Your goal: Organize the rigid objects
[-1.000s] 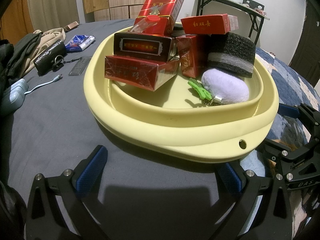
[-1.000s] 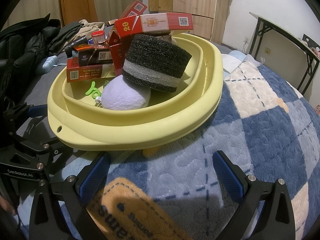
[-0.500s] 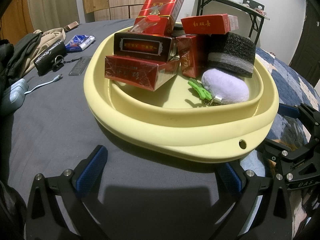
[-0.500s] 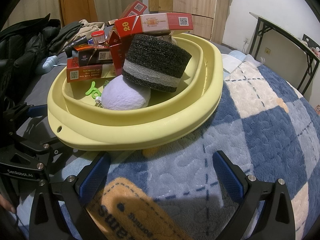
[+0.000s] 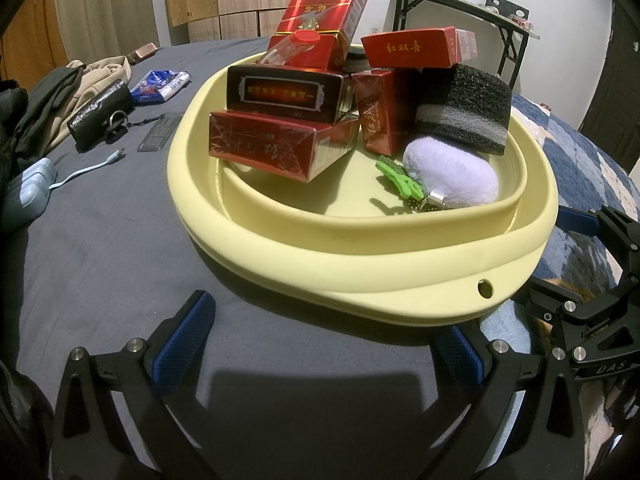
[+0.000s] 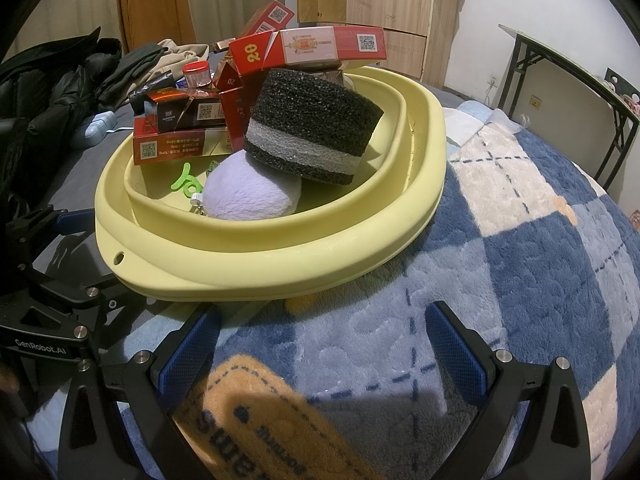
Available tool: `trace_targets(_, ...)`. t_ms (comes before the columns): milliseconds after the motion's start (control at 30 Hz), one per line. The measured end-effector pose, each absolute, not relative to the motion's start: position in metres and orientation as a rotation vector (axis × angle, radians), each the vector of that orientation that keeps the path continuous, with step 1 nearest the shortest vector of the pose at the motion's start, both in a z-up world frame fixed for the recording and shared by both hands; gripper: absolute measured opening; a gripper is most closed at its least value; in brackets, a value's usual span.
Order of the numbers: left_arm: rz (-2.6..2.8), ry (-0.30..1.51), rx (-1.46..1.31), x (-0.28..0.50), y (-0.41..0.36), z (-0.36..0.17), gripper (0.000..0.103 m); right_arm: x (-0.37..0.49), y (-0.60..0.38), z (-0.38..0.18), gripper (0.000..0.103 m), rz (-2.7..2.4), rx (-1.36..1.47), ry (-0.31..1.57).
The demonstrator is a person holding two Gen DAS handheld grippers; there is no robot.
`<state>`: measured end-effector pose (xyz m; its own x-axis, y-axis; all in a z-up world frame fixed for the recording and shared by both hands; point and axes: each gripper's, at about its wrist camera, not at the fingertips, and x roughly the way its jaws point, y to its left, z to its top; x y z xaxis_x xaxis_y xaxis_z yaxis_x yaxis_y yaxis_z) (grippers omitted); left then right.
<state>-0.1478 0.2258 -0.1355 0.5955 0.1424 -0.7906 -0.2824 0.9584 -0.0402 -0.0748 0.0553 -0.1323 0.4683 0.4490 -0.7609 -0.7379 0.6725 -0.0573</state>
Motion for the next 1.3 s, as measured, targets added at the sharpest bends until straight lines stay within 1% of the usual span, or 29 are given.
trace_targets(1300, 0.244, 0.899, -0.172, -0.1503, 0.2306, -0.1363, 0.103, -0.0748, 0.0549, -0.1322, 0.103, 0.753, -0.41, 0.791)
